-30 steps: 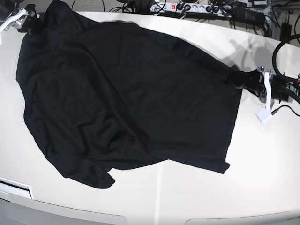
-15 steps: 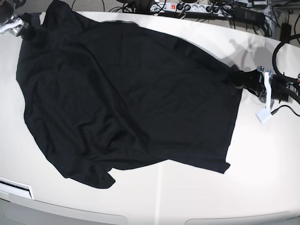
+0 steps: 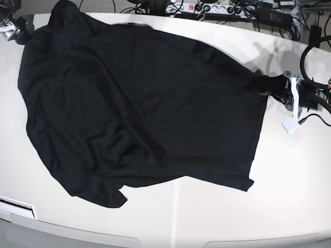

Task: Layout the t-shirt on the table in an organized manner, then fold the t-shirt properly
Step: 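Grasp the shirt corner with the right gripper while the left holds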

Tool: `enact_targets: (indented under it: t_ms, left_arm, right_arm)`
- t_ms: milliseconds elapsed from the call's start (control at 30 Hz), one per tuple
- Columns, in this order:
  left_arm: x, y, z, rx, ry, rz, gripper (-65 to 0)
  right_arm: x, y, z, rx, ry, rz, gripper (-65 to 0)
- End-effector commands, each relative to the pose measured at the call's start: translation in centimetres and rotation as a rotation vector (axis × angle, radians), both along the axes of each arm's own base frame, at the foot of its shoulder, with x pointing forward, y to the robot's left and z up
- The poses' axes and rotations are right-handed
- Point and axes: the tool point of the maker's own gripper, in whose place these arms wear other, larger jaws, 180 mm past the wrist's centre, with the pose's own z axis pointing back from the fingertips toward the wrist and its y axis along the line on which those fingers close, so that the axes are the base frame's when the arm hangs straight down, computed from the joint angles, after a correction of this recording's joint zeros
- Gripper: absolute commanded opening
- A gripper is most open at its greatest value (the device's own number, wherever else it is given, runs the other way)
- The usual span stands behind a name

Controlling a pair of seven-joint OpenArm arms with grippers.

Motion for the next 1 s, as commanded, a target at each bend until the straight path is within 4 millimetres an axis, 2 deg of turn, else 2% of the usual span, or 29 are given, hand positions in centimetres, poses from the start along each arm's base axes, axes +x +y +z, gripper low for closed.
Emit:
enact_targets:
  t_ms: [0, 67, 200, 300, 567, 733, 967]
  left_arm:
    - [0.9, 0.1, 1.2, -0.015, -0.04, 0.004, -65.0]
    - [0.9, 0.0, 1.2, -0.018, -0.04, 0.004, -65.0]
    - [0.9, -0.1, 1.2, -0.022, -0.041, 0.004, -65.0]
    - [0.9, -0.3, 1.1, -0.026, -0.04, 0.004, -65.0]
    - [0.9, -0.3, 1.1, -0.028, -0.041, 0.004, -65.0]
    - [0.9, -0.3, 1.1, -0.028, -0.04, 0.004, -65.0]
    - [0.9, -0.3, 1.1, -0.028, -0.04, 0.004, -65.0]
  right_arm:
    - [0.5, -0.8, 0.9, -0.014, -0.03, 0.005, -24.1]
    - [0.3, -0.6, 0.5, 0.009, -0.034, 0.001, -23.4]
    - [-0.2, 0.0, -0.6, 0.093, -0.043, -0.046, -17.2]
    - [-0.2, 0.8, -1.2, 0.126, -0.036, -0.021, -17.0]
    - [0.9, 1.3, -0.6, 0.14, -0.09, 0.011, -17.0]
    - [1.5, 0.9, -0.7, 0.114, -0.092, 0.013, -17.0]
    - [1.4, 0.1, -1.2, 0.076, -0.066, -0.022, -17.0]
